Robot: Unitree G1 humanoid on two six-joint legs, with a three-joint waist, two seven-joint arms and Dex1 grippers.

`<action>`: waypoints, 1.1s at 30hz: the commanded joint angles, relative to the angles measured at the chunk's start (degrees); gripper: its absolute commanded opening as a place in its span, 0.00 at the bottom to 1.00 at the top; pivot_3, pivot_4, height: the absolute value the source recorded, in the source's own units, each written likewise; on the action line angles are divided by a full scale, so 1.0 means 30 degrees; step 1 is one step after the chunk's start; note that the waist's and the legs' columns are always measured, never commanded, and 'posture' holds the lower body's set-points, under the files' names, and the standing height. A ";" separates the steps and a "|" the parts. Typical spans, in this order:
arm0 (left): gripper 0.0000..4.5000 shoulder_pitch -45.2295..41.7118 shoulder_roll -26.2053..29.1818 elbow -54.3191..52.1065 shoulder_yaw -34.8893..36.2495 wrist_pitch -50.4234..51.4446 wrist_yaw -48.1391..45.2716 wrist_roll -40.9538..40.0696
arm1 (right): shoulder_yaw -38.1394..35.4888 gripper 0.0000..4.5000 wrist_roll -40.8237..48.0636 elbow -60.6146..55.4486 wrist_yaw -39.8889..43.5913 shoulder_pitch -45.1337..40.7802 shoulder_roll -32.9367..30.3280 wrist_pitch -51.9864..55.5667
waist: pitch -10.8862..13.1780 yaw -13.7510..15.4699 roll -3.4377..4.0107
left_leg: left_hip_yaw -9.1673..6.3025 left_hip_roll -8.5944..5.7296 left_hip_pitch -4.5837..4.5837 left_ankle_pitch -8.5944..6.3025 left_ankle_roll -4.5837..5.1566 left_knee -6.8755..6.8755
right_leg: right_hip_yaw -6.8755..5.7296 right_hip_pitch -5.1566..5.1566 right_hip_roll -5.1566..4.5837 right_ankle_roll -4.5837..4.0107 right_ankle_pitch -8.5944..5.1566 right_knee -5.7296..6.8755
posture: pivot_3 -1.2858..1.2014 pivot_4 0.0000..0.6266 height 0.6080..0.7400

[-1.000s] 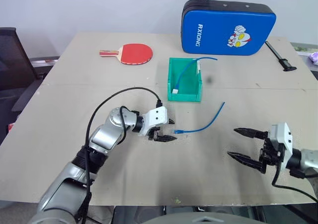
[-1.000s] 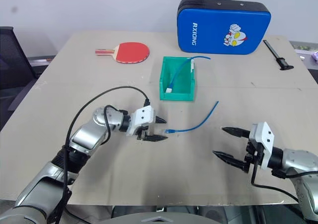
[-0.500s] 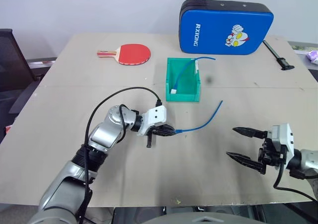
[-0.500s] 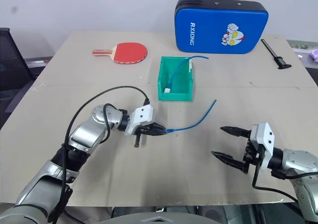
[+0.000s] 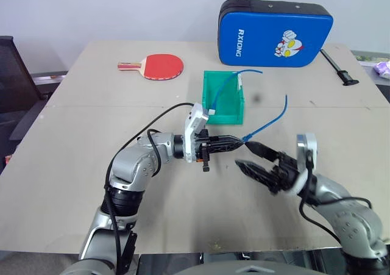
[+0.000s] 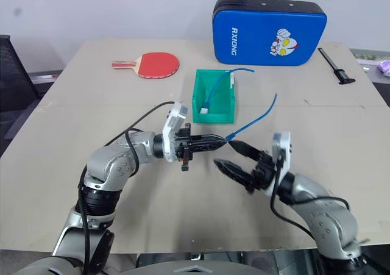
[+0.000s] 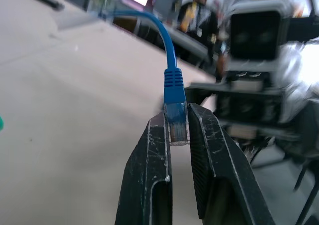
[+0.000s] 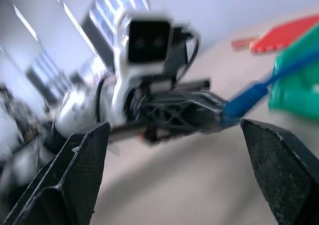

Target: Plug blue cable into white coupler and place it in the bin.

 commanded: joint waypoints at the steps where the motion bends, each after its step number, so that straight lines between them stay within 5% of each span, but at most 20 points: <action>1: 0.01 -0.0099 0.0001 -0.1233 0.0579 0.0827 0.0501 -0.1528 | -0.0197 0.92 0.1638 -0.0270 -0.1106 -0.0579 0.0623 0.0438 | -0.0001 0.0086 -0.0001 | -0.0008 -0.0006 -0.0009 0.0000 0.0000 -0.0002 | -0.0008 0.0000 -0.0003 0.0000 0.0000 -0.0003 | 0.52 0.24 0.91; 5: 0.01 0.0056 0.0023 -0.1672 0.0643 0.1257 0.0978 -0.2281 | -0.0109 0.92 0.2282 -0.0314 -0.1262 -0.0686 0.0694 0.0676 | 0.0000 0.0026 0.0000 | -0.0051 -0.0042 -0.0087 0.0002 -0.0004 0.0007 | 0.0017 -0.0011 -0.0015 0.0007 0.0001 -0.0045 | 0.52 0.24 0.91; 12: 0.00 0.0181 0.0012 -0.1879 0.0887 0.1852 0.1496 -0.3637 | -0.0499 0.20 0.3784 -0.0305 -0.1710 -0.0885 0.0916 0.0728 | 0.0002 0.0006 0.0005 | -0.0084 -0.0043 -0.0086 0.0002 -0.0004 0.0002 | -0.0015 -0.0016 -0.0006 0.0011 -0.0005 -0.0027 | 0.52 0.24 0.91; 22: 0.00 0.0489 0.0671 -0.1874 0.0752 0.2268 0.1504 -0.4946 | -0.0921 0.11 0.6647 -0.0608 -0.2184 -0.0771 0.0460 0.1240 | 0.0002 0.0013 0.0005 | -0.0085 -0.0042 -0.0080 0.0001 -0.0003 0.0003 | -0.0009 -0.0010 0.0002 0.0009 -0.0005 -0.0028 | 0.52 0.24 0.91; 25: 0.00 0.0630 0.0810 -0.1944 0.0572 0.2208 0.1450 -0.4967 | -0.0926 0.01 0.7159 -0.0694 -0.2215 -0.0657 0.0131 0.1425 | 0.0003 0.0004 0.0005 | -0.0083 -0.0046 -0.0083 0.0002 -0.0003 0.0002 | -0.0007 -0.0010 0.0001 0.0009 -0.0005 -0.0032 | 0.52 0.24 0.91; 33: 0.00 0.0934 0.1042 -0.1912 0.0185 0.1681 0.1408 -0.4588 | -0.0885 0.01 0.7621 -0.0699 -0.2322 -0.0704 -0.0581 0.1700 | 0.0003 0.0001 0.0005 | -0.0083 -0.0042 -0.0080 0.0001 -0.0002 -0.0003 | -0.0004 -0.0012 0.0005 0.0006 -0.0006 -0.0031 | 0.52 0.24 0.91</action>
